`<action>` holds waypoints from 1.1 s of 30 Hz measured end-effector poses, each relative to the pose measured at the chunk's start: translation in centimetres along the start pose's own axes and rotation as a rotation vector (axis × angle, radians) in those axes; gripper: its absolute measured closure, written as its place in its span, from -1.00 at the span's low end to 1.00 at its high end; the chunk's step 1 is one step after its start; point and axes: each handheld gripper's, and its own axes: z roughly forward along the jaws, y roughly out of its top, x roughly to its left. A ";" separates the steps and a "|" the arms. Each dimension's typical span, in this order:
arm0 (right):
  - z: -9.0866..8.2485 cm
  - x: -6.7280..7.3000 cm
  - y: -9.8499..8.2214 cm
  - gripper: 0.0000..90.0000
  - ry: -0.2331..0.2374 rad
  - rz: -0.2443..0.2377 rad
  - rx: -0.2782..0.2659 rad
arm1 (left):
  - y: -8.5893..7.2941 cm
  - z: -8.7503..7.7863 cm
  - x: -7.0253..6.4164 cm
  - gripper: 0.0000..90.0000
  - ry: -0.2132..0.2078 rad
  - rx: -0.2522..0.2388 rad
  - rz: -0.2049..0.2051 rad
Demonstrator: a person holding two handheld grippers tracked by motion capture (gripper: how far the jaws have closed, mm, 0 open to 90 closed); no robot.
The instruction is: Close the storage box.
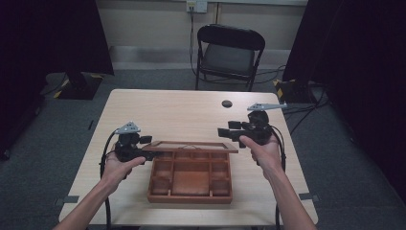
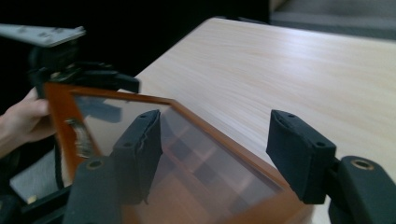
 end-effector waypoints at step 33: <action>5.0 6.9 1.1 0.63 0.278 -0.123 0.197 | -1.6 0.0 0.0 -0.65 0.009 0.021 0.033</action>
